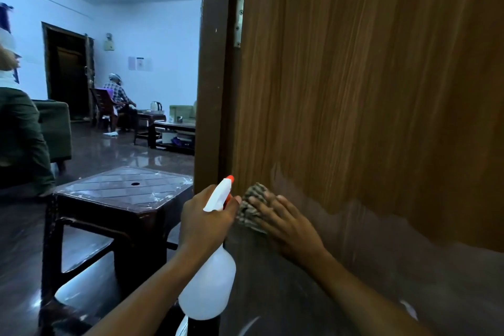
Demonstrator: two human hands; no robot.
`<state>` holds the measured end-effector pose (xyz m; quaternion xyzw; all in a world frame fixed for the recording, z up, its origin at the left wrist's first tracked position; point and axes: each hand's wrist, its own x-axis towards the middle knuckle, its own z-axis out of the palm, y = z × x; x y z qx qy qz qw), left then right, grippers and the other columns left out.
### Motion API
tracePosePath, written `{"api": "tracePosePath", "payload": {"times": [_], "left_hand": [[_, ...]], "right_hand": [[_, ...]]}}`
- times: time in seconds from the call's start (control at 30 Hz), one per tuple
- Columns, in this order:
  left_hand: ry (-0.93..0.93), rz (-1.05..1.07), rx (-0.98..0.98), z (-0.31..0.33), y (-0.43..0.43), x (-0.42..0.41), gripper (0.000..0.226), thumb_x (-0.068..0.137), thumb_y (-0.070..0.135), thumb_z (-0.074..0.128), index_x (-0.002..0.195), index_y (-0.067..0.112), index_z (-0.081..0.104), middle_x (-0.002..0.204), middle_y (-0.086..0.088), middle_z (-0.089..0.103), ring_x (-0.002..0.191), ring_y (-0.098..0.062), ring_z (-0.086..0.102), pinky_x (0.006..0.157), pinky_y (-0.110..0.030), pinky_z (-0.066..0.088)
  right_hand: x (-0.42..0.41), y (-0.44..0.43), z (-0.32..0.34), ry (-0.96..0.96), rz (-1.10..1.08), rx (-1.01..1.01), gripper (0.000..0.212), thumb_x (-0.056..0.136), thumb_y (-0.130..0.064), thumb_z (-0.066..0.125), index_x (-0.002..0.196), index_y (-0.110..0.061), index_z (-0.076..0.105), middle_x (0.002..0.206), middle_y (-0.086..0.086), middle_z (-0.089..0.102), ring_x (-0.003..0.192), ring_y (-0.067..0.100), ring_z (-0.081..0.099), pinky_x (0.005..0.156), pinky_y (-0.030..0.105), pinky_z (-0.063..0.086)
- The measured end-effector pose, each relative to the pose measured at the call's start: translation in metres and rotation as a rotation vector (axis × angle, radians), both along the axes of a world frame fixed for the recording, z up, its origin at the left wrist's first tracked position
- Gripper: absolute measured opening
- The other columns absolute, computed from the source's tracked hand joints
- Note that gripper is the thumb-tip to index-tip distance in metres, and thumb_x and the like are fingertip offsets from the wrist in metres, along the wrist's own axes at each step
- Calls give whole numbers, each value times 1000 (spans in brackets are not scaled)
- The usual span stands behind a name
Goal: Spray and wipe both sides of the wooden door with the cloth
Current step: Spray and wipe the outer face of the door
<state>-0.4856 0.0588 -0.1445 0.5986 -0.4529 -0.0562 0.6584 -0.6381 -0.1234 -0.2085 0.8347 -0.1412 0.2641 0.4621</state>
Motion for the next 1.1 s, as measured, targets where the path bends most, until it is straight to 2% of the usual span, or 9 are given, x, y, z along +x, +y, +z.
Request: {"api": "tracePosePath", "payload": {"times": [0.17,0.27,0.4,0.5,0.6,0.77,0.87,1.0,1.1], "left_hand": [[-6,-10,8,-19,-7,-13,31,80,31,71,110,24,66,83,27,57,80,-3,61,63,-10,41],[5,6,-10,-34,-16,-20,27,79,31,72,104,23,67,76,25,59,71,3,58,63,-13,43],[-24,57,-14,-60,-23,-26,36,80,30,72,114,19,65,98,11,65,78,-1,62,67,-11,47],[-10,43,30,-84,-22,-28,44,80,36,70,120,21,62,109,6,67,85,-7,63,69,-12,49],[-16,-25,36,-95,-21,-35,39,79,36,71,116,26,64,98,19,62,74,3,58,55,-3,40],[50,-120,12,-88,-37,-65,30,77,41,72,104,36,61,89,28,53,74,1,56,59,-10,42],[44,-149,-19,-86,-45,-81,32,78,38,72,108,30,68,78,31,54,72,6,55,62,-8,40],[35,-200,-19,-88,-50,-105,41,78,35,72,117,24,65,99,20,62,83,0,59,62,0,37],[20,-263,-27,-91,-52,-124,25,77,33,74,101,29,69,82,28,57,80,-3,62,65,-9,44]], "right_hand": [[15,10,50,-479,-47,18,61,94,-29,54,152,-25,36,161,8,26,149,35,24,120,51,21],[77,8,55,-379,53,-12,47,104,-32,40,151,-26,37,159,9,33,148,36,26,121,51,18],[85,5,-32,-256,-86,-1,51,108,-33,3,154,-28,25,164,-2,14,151,10,12,122,30,-10],[27,-1,-91,76,7,-23,44,103,-26,42,146,-23,43,156,7,38,145,31,33,124,47,10],[-47,1,-73,-112,-19,4,62,89,-24,61,148,-27,41,161,5,27,149,34,23,121,53,18],[-71,1,9,-660,-210,-17,54,95,-33,53,149,-30,43,161,9,24,148,39,23,119,58,18],[-43,-7,-7,-492,-47,-55,55,96,-28,56,149,-26,43,157,12,32,146,41,27,119,59,18],[-90,-8,-84,-102,-57,-80,52,99,-28,47,150,-25,38,158,9,34,148,38,25,121,54,19],[-170,-1,-99,-291,-235,-41,55,95,-29,48,150,-31,37,162,10,24,149,37,20,120,57,16]]}}
